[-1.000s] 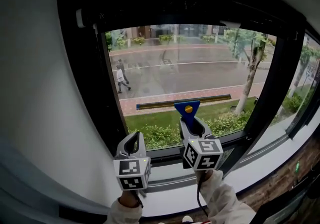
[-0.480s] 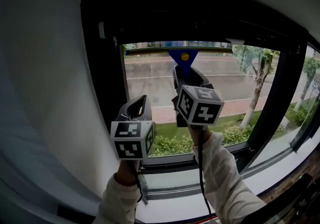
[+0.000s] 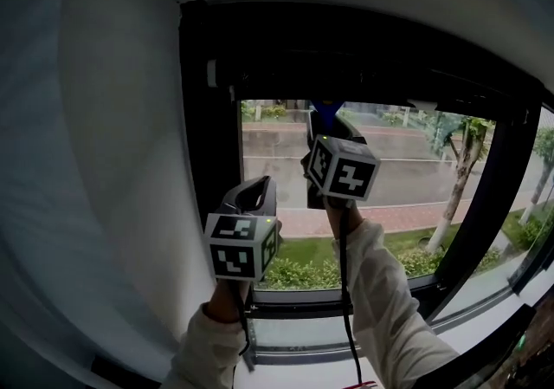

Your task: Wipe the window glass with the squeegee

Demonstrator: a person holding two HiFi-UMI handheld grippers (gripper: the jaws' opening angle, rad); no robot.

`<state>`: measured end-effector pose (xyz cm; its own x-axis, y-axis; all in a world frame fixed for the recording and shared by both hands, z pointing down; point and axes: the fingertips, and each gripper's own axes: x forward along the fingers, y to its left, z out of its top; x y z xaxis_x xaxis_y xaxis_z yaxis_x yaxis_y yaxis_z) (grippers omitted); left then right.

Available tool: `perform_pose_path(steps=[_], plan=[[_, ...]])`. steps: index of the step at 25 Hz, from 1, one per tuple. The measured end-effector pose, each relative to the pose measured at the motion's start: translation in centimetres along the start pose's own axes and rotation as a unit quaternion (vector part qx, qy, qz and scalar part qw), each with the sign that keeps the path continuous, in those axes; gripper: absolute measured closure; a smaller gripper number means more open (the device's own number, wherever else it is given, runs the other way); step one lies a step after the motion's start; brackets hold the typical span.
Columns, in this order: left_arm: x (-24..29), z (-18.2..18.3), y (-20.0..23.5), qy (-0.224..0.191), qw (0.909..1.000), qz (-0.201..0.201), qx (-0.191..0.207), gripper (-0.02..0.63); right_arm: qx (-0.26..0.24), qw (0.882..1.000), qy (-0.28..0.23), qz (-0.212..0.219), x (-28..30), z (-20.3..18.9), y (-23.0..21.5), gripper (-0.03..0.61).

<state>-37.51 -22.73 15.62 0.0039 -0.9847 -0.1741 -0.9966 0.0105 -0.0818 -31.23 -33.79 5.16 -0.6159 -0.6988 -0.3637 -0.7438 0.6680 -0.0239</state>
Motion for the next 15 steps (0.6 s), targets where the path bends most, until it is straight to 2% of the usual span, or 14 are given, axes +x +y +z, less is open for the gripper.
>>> perform_pose_path(steps=[5,15], plan=[[0.5,0.2,-0.2,-0.008,0.9999,-0.006,0.0,0.614,0.004,1.0,0.01,0.003,0.9,-0.3,0.0,0.46],[1.8,-2.8,-1.1,0.014,0.9995,-0.026,-0.014,0.614,0.011,0.999,0.032,-0.001,1.1,-2.9,-1.0,0.459]])
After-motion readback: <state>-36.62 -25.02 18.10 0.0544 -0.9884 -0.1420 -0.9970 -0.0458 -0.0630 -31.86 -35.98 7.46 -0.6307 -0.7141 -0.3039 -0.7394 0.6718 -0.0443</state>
